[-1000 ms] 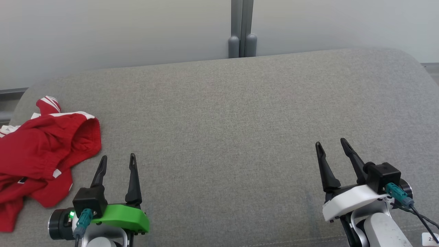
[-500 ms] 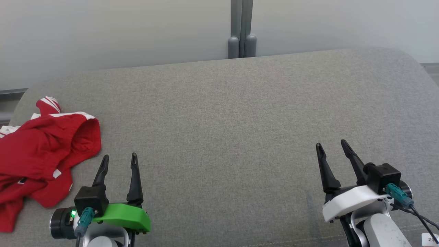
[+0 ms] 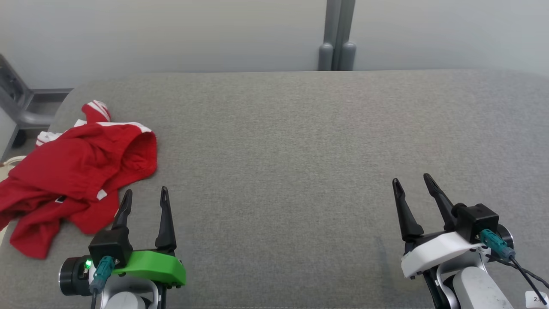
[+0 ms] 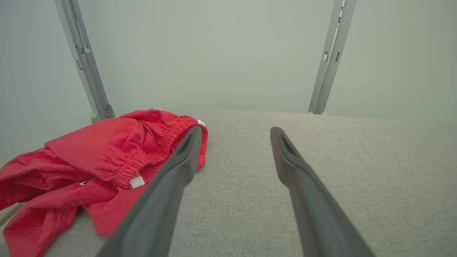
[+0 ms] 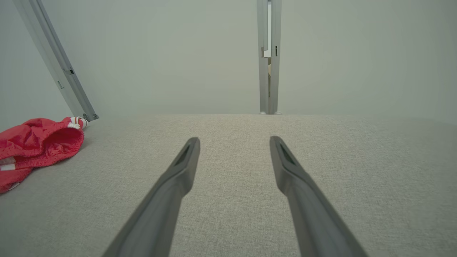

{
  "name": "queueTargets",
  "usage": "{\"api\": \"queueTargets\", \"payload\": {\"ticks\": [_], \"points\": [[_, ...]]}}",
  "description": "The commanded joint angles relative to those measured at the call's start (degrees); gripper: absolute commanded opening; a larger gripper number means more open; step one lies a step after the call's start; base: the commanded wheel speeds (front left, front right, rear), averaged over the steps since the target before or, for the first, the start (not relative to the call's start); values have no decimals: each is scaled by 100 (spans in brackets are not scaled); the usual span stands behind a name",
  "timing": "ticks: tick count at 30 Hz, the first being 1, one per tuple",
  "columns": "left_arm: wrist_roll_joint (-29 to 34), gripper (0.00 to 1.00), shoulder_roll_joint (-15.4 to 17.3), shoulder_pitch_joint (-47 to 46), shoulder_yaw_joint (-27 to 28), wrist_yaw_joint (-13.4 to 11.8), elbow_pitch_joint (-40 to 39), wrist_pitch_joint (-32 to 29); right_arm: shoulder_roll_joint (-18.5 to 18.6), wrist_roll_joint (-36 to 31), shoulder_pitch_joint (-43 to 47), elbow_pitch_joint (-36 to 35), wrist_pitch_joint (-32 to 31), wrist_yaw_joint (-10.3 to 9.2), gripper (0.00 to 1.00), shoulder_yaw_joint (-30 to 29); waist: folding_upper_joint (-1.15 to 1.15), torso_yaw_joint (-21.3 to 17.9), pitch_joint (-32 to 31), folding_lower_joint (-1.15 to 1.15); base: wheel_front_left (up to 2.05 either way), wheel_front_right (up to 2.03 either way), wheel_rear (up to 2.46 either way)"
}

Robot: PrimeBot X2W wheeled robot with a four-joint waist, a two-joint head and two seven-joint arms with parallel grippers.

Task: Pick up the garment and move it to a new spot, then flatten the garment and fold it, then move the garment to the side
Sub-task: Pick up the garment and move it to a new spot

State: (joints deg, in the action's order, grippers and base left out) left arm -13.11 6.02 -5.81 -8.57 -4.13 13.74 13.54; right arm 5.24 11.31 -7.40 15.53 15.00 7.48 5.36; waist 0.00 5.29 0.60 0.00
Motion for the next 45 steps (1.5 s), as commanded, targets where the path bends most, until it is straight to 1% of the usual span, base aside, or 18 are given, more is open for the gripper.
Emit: {"api": "queueTargets", "payload": {"ticks": [1,4,5,10,14,19,27,31,32,35,37,40,43,44,45], "points": [[-35,100,7,-91,15,-28,5,29,29,-37,-45,-23,24,2,100,12,0,358,67,0,0,0,0],[-53,100,5,-84,35,-53,9,61,44,-30,-61,-15,20,1,100,118,0,659,96,0,0,0,0],[-78,100,0,-71,51,-79,9,65,47,-31,-77,-25,8,1,100,195,0,856,119,0,0,0,0],[-142,100,-6,-25,117,-128,7,103,51,12,-126,-55,-27,1,100,344,0,1272,186,0,0,0,0],[-171,100,-3,-10,165,-153,6,123,63,19,-150,-64,-36,1,100,441,0,1481,234,0,0,0,0],[-190,100,-12,5,175,-160,19,137,69,20,-184,-67,-48,1,100,500,0,1584,252,0,0,0,0],[-194,100,-15,-83,150,-143,22,161,126,63,-244,-44,-56,1,100,559,0,1568,294,0,0,0,0],[-234,100,29,-286,10,39,25,-8,158,86,-269,-63,-65,1,100,556,0,1517,369,0,0,0,0],[-234,100,29,-286,10,39,25,-8,158,86,-269,-63,-65,1,100,556,0,1517,369,0,0,0,0],[-263,100,107,-589,-98,200,7,-284,179,83,-332,-99,-76,1,100,580,0,1445,463,0,0,0,0],[-207,100,171,-917,-201,305,-9,-574,195,78,-371,-125,-90,1,100,586,0,1381,543,0,0,0,0],[-187,100,292,-1551,-372,545,16,-1074,221,63,-440,-181,-121,1,100,609,0,1242,708,0,0,0,0],[-265,100,381,-2252,-467,760,186,-1589,242,38,-569,-250,-142,1,100,650,0,1026,941,0,0,0,0],[-313,100,457,-2720,-509,868,411,-1886,250,29,-658,-289,-152,1,100,695,0,852,1120,0,0,0,0],[-339,100,489,-2953,-521,909,559,-2022,261,31,-704,-298,-147,1,100,707,0,769,1207,0,0,0,0]]}}
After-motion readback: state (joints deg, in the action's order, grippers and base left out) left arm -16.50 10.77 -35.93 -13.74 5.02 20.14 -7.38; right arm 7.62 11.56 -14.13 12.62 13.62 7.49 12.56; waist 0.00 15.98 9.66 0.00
